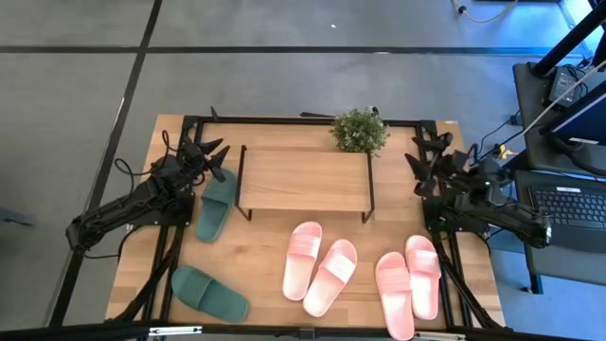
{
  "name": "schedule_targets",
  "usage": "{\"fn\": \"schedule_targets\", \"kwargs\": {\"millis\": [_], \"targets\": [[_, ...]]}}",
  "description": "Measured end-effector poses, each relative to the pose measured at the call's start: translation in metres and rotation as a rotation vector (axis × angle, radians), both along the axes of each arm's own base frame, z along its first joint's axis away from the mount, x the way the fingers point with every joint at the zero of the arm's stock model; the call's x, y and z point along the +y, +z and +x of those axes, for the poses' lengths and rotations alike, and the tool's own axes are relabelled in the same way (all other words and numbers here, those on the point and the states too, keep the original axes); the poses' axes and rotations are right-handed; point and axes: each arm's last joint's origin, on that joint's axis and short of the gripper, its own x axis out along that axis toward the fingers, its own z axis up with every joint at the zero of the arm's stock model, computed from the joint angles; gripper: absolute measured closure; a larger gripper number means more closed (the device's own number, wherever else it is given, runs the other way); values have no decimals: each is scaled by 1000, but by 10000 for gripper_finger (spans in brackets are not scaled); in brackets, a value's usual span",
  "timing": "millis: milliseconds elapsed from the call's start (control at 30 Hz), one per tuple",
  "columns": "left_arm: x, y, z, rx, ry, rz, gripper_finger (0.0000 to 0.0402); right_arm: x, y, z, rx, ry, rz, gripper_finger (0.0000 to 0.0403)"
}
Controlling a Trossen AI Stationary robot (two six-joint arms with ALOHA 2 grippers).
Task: Pick and place slides into the shelf
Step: Put the pink slide on the shelf
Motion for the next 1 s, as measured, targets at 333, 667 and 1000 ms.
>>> {"fn": "schedule_targets", "kwargs": {"millis": [333,667,1000], "targets": [[0,0,0,-2,0,1,243,3,43,5,80,91,-47,150],[0,1,0,-6,6,4,243,-2,110,51,290,174,-36,150],[0,0,0,5,6,-2,243,22,163,83,753,398,197,150]]}}
